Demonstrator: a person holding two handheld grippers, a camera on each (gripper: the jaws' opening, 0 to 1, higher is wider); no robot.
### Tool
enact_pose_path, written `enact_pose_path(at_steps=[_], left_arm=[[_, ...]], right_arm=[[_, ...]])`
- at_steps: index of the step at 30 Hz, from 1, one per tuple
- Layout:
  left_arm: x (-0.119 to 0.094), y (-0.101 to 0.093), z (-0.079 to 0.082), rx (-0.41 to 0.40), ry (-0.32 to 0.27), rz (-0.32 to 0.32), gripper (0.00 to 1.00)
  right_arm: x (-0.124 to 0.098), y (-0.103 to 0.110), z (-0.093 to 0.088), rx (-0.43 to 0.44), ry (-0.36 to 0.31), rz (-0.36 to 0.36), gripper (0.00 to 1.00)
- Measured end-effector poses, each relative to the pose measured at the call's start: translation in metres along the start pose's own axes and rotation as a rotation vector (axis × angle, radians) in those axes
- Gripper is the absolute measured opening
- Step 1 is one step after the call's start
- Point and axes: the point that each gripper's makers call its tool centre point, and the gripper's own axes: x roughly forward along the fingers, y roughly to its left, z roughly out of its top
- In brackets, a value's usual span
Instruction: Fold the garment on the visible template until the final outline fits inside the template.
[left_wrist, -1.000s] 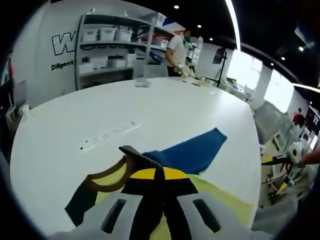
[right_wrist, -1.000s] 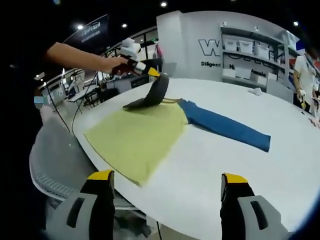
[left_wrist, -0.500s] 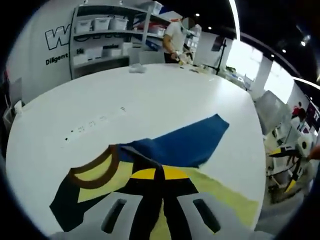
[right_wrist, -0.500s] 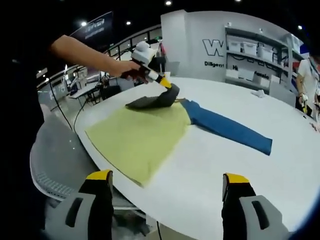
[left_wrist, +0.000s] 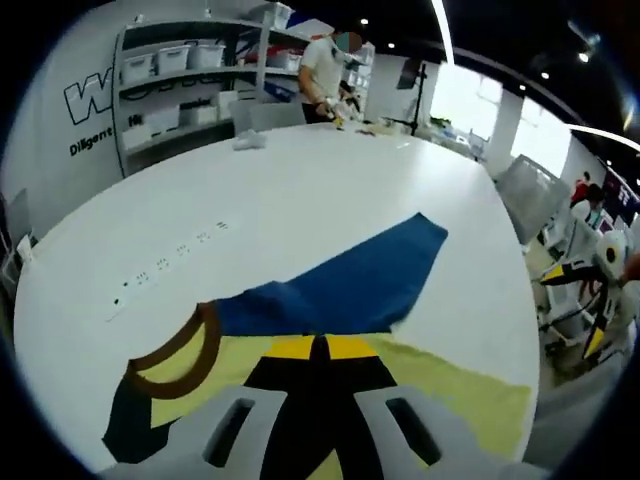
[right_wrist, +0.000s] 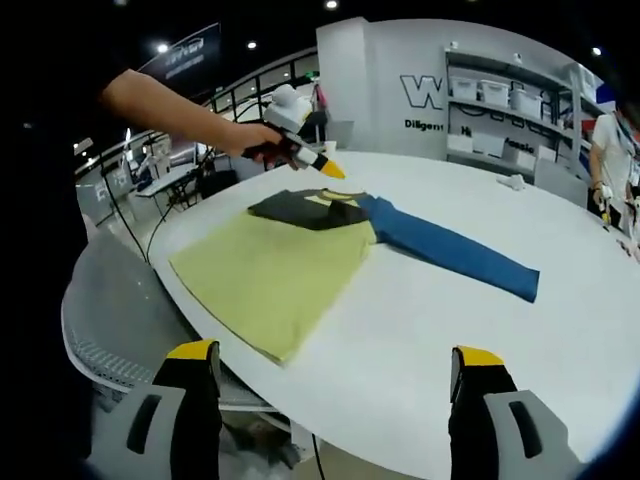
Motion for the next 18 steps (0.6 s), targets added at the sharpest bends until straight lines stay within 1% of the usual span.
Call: enact_pose_path(at_steps=[6, 8, 9, 11, 14, 18], left_arm=[[-0.006, 0.010, -0.004, -0.014, 0.002, 0.019, 0.00], [-0.006, 0.018, -0.008, -0.044, 0.005, 0.045, 0.02], [-0.005, 0.025, -0.015, -0.077, 0.028, 0.071, 0.04], [0.000, 0.029, -0.027, -0.097, 0.059, 0.085, 0.07], [0.005, 0.025, -0.039, -0.088, 0.083, 0.076, 0.12], [0.012, 0.022, -0.051, -0.056, 0.109, 0.084, 0.24]], right_arm=[[0.003, 0.001, 0.003, -0.003, -0.004, 0.011, 0.95], [0.003, 0.001, 0.003, -0.006, -0.001, 0.011, 0.95], [0.003, 0.001, 0.004, -0.004, -0.005, 0.011, 0.95], [0.001, -0.001, 0.005, 0.002, -0.010, 0.006, 0.95], [-0.003, -0.003, 0.003, 0.013, -0.012, -0.001, 0.95], [-0.008, -0.006, -0.002, 0.030, -0.010, -0.013, 0.95]])
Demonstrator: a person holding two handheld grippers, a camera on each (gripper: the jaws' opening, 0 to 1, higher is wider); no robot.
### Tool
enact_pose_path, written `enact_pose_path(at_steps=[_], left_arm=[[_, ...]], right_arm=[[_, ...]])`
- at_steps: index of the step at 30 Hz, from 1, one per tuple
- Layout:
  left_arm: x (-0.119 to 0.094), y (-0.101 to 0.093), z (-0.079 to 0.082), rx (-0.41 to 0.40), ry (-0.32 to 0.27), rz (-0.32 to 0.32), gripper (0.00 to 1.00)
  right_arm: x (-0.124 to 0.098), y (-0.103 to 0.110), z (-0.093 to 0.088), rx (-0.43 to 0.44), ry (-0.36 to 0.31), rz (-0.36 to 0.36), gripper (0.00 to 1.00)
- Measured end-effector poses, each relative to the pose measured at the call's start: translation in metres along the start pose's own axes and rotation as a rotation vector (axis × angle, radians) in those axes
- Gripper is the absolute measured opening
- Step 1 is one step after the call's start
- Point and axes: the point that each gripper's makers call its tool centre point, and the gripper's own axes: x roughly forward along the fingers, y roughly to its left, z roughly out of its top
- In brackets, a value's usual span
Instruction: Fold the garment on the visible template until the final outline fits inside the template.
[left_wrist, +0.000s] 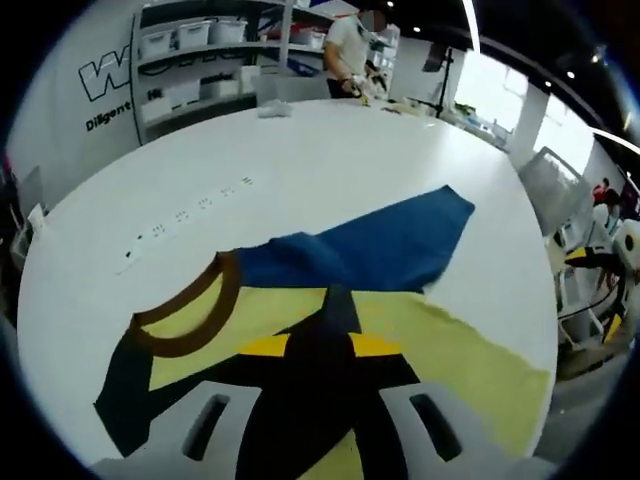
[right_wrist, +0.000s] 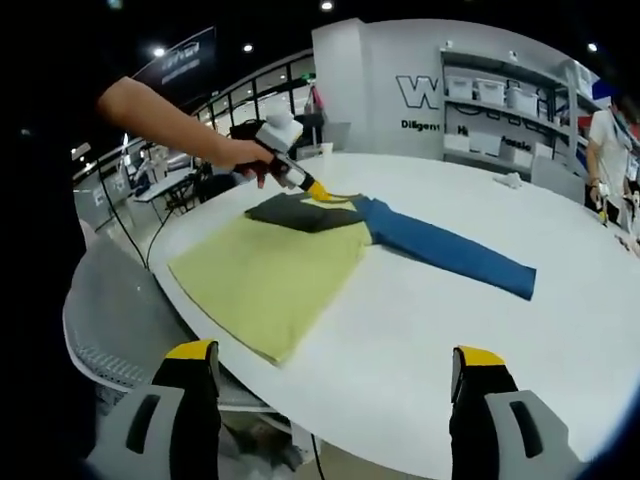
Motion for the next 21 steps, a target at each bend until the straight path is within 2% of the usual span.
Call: enact_pose_path(at_steps=[4, 11, 14, 15, 17, 19, 21], left_arm=[[0.006, 0.000, -0.007, -0.016, 0.019, -0.001, 0.30], [0.012, -0.013, -0.023, -0.058, 0.071, -0.051, 0.23], [0.011, -0.033, -0.017, -0.101, 0.036, -0.143, 0.16], [0.008, -0.043, -0.010, -0.079, 0.000, -0.192, 0.14], [0.002, -0.058, -0.003, -0.036, -0.041, -0.250, 0.13], [-0.004, -0.064, -0.002, -0.028, -0.044, -0.268, 0.16], [-0.007, -0.062, -0.004, -0.027, -0.040, -0.259, 0.18]], right_arm=[[-0.002, -0.002, -0.004, 0.009, 0.007, -0.006, 0.95], [0.001, -0.002, -0.005, 0.015, 0.014, -0.004, 0.95], [0.003, -0.002, -0.002, 0.010, 0.014, -0.001, 0.95], [0.004, -0.002, -0.001, 0.009, 0.013, 0.002, 0.95], [0.005, -0.001, 0.001, 0.003, 0.015, 0.008, 0.95], [0.007, -0.002, 0.002, -0.010, 0.019, 0.013, 0.95], [0.009, -0.003, 0.006, -0.013, 0.014, 0.014, 0.95]])
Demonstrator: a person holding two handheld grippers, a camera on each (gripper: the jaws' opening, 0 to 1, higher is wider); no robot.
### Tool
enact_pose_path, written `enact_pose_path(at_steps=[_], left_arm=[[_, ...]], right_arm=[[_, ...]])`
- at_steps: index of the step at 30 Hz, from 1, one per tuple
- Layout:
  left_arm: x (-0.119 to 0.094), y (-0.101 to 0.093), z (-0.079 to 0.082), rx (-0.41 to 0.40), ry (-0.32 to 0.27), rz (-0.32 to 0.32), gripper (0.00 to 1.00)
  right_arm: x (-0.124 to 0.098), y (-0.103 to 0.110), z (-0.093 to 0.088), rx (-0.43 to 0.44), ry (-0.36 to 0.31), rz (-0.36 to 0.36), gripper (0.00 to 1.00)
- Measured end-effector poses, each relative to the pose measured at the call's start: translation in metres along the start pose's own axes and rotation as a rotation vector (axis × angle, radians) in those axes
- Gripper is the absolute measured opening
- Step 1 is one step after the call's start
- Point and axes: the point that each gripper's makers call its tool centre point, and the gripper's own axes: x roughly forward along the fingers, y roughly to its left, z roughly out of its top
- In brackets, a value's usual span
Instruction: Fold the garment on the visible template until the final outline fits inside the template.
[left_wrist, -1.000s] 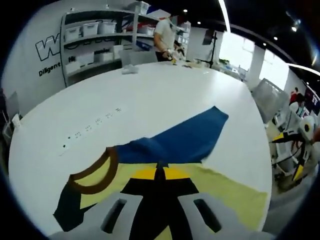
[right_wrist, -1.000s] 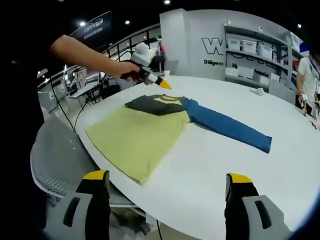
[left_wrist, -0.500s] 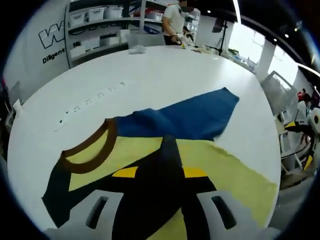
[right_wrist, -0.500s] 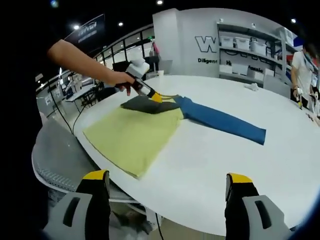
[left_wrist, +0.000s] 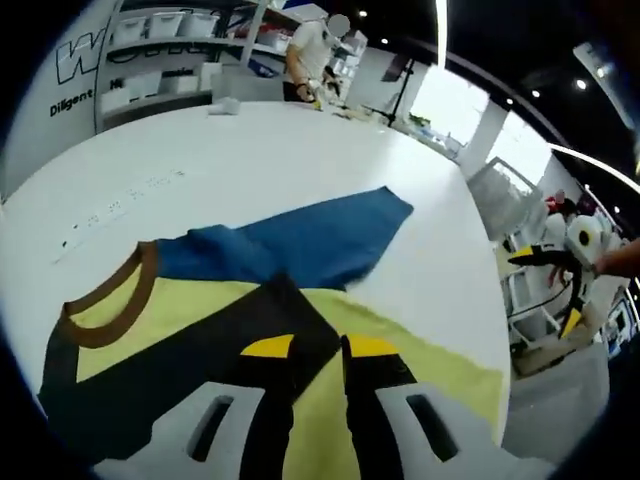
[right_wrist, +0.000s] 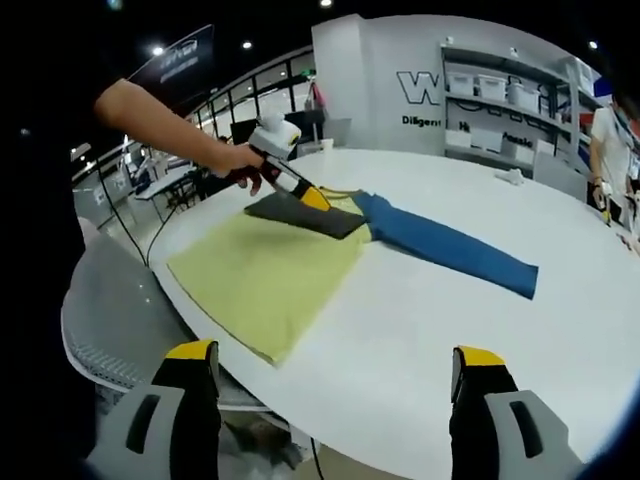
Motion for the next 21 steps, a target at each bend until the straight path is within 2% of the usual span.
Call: enact_pose_path(at_steps=[5, 7, 11, 14, 16, 19, 21], left_arm=[[-0.017, 0.016, -0.009, 0.031, 0.009, 0.042, 0.19], [-0.025, 0.023, -0.010, 0.048, 0.002, 0.060, 0.20], [-0.036, 0.037, -0.008, 0.103, -0.015, 0.095, 0.22], [-0.043, 0.041, -0.003, 0.121, -0.033, 0.105, 0.22], [-0.047, 0.039, 0.000, 0.172, -0.043, 0.113, 0.24], [-0.053, 0.038, 0.003, 0.303, -0.073, 0.133, 0.39], [-0.056, 0.039, 0.002, 0.317, -0.071, 0.128, 0.49]], right_arm=[[0.005, 0.000, 0.008, -0.016, -0.009, 0.005, 0.94], [0.006, 0.001, 0.012, -0.029, -0.020, 0.014, 0.90], [0.010, 0.000, 0.015, -0.049, -0.022, 0.026, 0.90], [0.011, -0.003, 0.018, -0.070, -0.018, 0.022, 0.89], [0.011, -0.006, 0.020, -0.078, -0.025, 0.019, 0.87], [0.010, -0.016, 0.026, -0.093, -0.038, -0.003, 0.84], [0.010, -0.022, 0.028, -0.085, -0.044, -0.007, 0.83]])
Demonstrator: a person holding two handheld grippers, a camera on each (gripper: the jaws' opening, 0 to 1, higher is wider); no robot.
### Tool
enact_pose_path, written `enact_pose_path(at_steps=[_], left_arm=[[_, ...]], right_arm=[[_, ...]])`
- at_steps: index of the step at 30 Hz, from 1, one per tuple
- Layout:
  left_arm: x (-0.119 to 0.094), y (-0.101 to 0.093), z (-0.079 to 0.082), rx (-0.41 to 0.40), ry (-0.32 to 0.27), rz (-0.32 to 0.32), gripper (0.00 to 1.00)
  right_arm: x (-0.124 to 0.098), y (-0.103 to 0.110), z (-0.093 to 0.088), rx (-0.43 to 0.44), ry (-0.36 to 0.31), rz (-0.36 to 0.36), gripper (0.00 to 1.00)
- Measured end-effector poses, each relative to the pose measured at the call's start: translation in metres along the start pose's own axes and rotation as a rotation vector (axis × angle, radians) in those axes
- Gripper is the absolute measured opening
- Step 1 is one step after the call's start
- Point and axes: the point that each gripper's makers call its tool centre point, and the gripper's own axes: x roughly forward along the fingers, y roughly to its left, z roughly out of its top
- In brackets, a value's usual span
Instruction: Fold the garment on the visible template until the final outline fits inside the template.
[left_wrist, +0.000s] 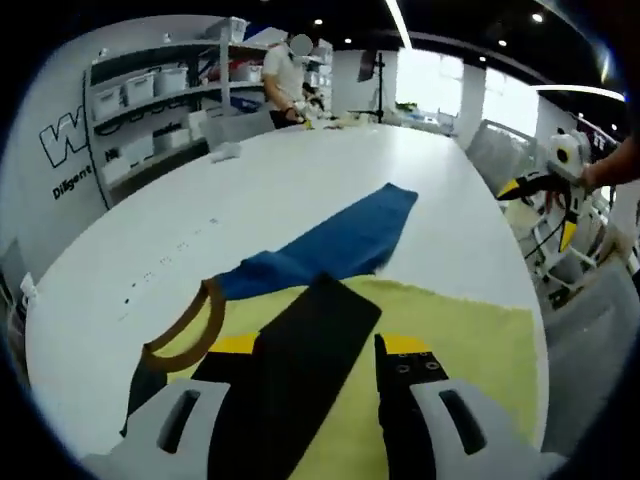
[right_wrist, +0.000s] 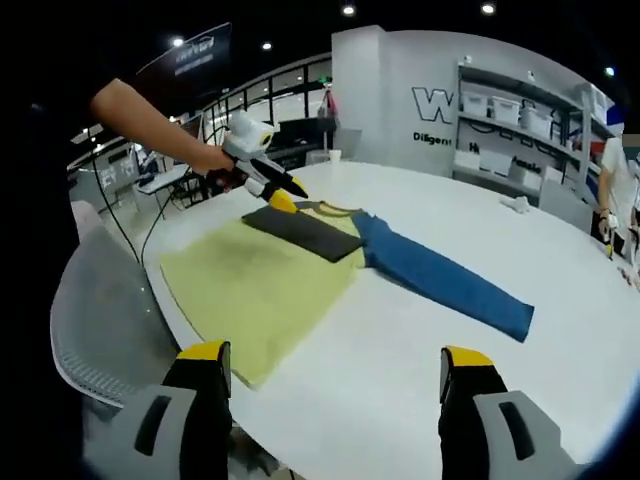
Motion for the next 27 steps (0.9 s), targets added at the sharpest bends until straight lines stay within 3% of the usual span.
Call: enact_pose_path(at_steps=[8, 12, 20, 22, 27], left_arm=[[-0.012, -0.003, -0.011, 0.031, 0.016, 0.033, 0.73], [-0.024, -0.004, -0.014, 0.047, 0.012, 0.044, 0.77], [-0.043, -0.001, -0.021, -0.057, -0.004, 0.085, 0.95], [-0.048, -0.001, -0.022, -0.126, -0.022, 0.097, 0.99], [-0.060, 0.006, -0.033, -0.108, -0.004, 0.133, 0.99]], right_arm=[[0.002, -0.016, 0.010, 0.005, -0.015, -0.022, 0.84], [0.004, -0.021, 0.013, 0.004, -0.016, -0.023, 0.84], [0.007, -0.035, 0.017, 0.034, -0.031, -0.039, 0.87], [0.007, -0.037, 0.018, 0.038, -0.034, -0.042, 0.87], [0.008, -0.042, 0.019, 0.040, -0.031, -0.043, 0.87]])
